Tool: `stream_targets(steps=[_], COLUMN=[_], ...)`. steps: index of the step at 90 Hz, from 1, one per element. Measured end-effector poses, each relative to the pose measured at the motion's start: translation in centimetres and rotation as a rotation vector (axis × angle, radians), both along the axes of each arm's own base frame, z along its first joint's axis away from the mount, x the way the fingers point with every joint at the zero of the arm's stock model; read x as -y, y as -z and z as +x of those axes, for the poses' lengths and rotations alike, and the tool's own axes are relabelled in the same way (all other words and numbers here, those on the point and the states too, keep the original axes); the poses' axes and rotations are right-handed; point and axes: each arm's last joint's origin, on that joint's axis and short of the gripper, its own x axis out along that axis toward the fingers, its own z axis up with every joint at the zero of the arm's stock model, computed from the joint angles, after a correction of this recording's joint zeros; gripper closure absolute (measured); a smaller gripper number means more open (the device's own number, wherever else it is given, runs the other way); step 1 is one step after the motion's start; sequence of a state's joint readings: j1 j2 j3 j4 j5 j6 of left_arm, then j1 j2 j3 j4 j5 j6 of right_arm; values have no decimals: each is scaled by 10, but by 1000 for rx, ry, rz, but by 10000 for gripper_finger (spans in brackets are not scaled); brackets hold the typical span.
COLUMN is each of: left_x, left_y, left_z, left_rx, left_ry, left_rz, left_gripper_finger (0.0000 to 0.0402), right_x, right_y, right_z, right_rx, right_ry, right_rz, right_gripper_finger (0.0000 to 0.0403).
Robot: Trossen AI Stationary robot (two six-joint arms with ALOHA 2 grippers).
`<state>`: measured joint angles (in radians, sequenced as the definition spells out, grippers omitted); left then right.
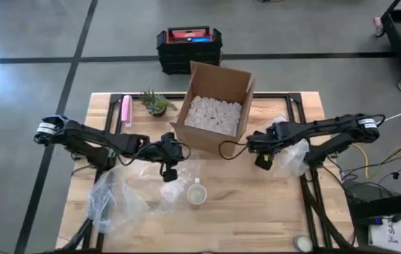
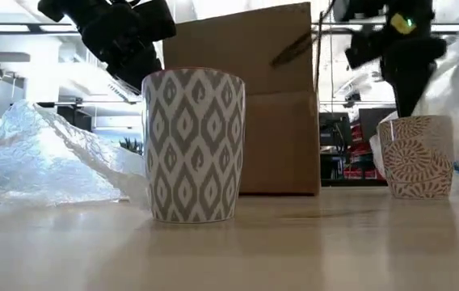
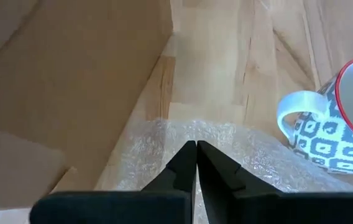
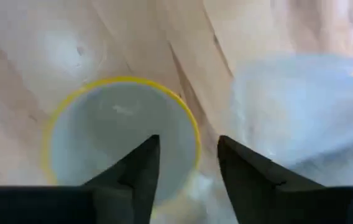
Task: Wrap mug
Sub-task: Prepare the bubble wrap
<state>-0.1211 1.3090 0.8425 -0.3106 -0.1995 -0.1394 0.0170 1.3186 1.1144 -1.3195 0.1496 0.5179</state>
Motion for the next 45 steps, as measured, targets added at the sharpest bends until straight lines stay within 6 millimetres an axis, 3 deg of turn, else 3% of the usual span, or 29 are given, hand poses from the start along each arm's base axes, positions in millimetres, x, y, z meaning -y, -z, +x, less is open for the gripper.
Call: stream_targets(steps=[11, 22, 32, 45], left_x=[0, 0, 0, 0], left_y=[0, 0, 0, 0], left_z=[0, 0, 0, 0], left_rx=[0, 0, -1, -2], left_ry=[0, 0, 0, -3], left_rz=[0, 0, 0, -2], left_gripper_finger=[402, 402, 402, 402], right_x=[-6, -20, -47, -80], right_y=[-28, -43, -44, -41], right_z=[12, 28, 41, 43], right_rx=[136, 299, 412, 439], right_ry=[-1, -21, -122, -213], right_rz=[71, 107, 181, 205], right_gripper_finger=[225, 222, 228, 237])
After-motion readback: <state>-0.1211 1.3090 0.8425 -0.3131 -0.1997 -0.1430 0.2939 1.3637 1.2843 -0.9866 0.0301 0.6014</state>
